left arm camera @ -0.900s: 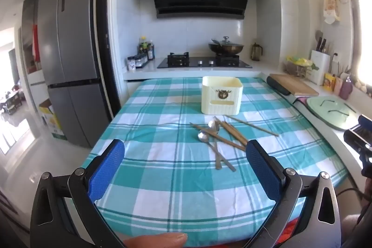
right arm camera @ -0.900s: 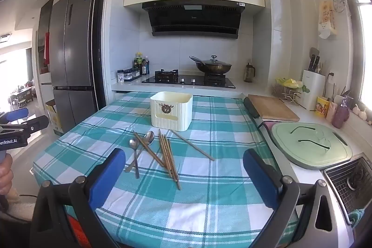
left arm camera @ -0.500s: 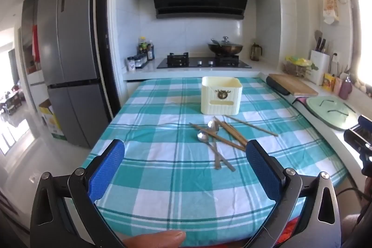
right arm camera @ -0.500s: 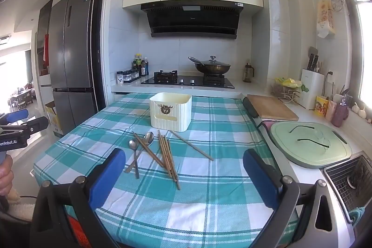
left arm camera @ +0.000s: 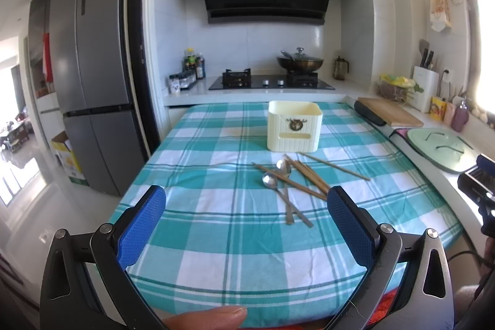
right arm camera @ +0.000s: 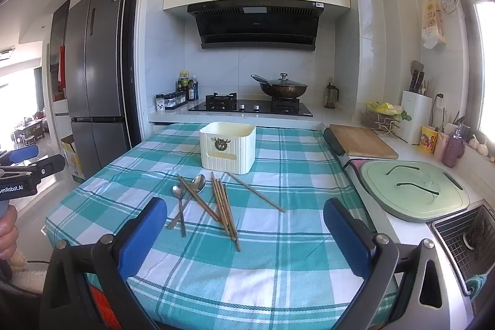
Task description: Organize utensils
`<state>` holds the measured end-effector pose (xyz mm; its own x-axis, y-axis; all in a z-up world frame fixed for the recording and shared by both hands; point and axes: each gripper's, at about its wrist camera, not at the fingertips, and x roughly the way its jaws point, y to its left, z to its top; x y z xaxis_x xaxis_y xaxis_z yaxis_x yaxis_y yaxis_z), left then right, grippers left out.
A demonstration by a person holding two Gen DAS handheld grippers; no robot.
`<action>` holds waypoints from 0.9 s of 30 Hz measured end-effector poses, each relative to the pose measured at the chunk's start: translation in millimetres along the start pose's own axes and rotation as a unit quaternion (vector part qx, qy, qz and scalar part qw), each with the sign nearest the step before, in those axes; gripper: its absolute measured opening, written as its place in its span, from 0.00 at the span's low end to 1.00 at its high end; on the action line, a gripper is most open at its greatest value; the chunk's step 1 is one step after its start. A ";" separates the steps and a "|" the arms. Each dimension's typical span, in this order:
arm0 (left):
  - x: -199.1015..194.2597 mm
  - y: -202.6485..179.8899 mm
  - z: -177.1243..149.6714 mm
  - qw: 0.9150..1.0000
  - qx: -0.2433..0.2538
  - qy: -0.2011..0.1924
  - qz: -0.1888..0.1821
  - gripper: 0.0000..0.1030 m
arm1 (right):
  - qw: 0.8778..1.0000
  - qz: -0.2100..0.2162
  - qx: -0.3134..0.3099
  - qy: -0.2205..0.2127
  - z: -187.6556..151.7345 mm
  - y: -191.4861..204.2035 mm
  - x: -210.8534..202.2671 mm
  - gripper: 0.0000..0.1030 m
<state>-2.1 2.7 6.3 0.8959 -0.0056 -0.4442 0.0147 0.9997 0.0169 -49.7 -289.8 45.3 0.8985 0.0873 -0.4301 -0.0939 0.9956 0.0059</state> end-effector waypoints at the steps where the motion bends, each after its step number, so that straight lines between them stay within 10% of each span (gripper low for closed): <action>1: 0.5 -0.4 -0.7 1.000 0.000 0.000 0.000 1.00 | 1.000 0.000 -0.001 0.001 -0.3 -0.2 0.4 1.00; 27: 5.7 1.1 -6.7 1.000 0.002 0.005 0.001 1.00 | 1.000 0.000 0.007 0.005 -3.2 -4.8 4.2 1.00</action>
<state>0.0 3.9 -2.2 0.8915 -0.0036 -0.4531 0.0146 0.9997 0.0208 -46.8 -294.3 40.5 0.8941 0.0874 -0.4392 -0.0881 0.9959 0.0190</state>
